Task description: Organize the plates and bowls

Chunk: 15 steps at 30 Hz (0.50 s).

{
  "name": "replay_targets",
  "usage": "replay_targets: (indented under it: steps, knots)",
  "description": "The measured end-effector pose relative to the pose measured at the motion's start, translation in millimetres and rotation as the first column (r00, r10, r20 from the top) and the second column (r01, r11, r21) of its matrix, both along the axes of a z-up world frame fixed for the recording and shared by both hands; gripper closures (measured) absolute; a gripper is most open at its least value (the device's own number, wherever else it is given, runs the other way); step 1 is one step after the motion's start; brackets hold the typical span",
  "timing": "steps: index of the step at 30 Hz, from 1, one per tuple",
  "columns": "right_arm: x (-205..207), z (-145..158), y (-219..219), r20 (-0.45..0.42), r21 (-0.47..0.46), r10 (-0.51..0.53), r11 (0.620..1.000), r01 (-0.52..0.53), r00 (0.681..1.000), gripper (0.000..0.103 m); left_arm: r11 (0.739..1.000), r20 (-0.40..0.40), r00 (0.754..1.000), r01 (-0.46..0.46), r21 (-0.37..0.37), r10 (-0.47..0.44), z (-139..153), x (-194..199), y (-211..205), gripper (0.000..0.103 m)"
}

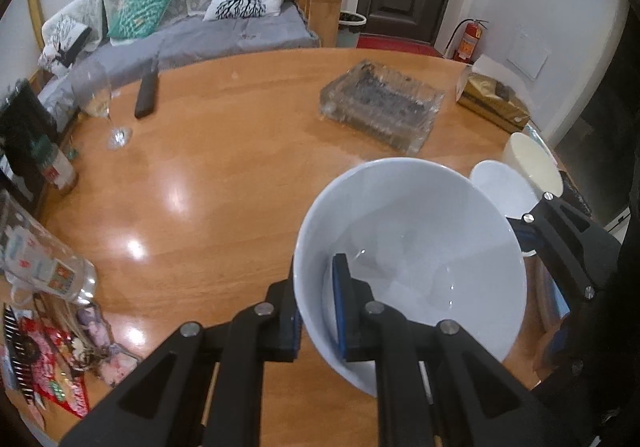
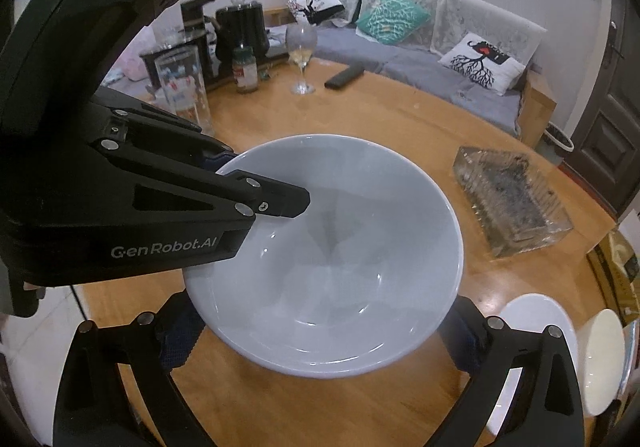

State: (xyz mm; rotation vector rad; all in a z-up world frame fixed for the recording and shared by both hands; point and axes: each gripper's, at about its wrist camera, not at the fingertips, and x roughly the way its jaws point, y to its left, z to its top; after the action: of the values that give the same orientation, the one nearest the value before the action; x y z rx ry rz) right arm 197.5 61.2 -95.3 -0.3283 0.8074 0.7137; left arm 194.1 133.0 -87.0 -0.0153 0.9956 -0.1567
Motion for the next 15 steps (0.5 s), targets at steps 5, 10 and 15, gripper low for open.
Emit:
replay_targets:
  steps: [5, 10, 15]
  knots:
    - [-1.7, 22.2, -25.1, 0.025, 0.045, -0.024, 0.999, 0.023, 0.999, 0.005, 1.0, 0.033, 0.999, 0.017, 0.013, -0.017, 28.9, 1.3, -21.6, 0.093]
    - [0.4, 39.6, -53.1, 0.057, 0.058, -0.044, 0.997, 0.041, 0.997, 0.005, 0.999, 0.045, 0.998, 0.038, 0.028, -0.04, 45.1, 8.7, -51.6, 0.092]
    - [4.8, 50.2, -86.2, 0.073, 0.072, -0.07, 0.995, 0.065, 0.995, 0.005, 0.997, 0.059, 0.996, 0.063, 0.034, -0.065, 56.3, 15.8, -84.8, 0.092]
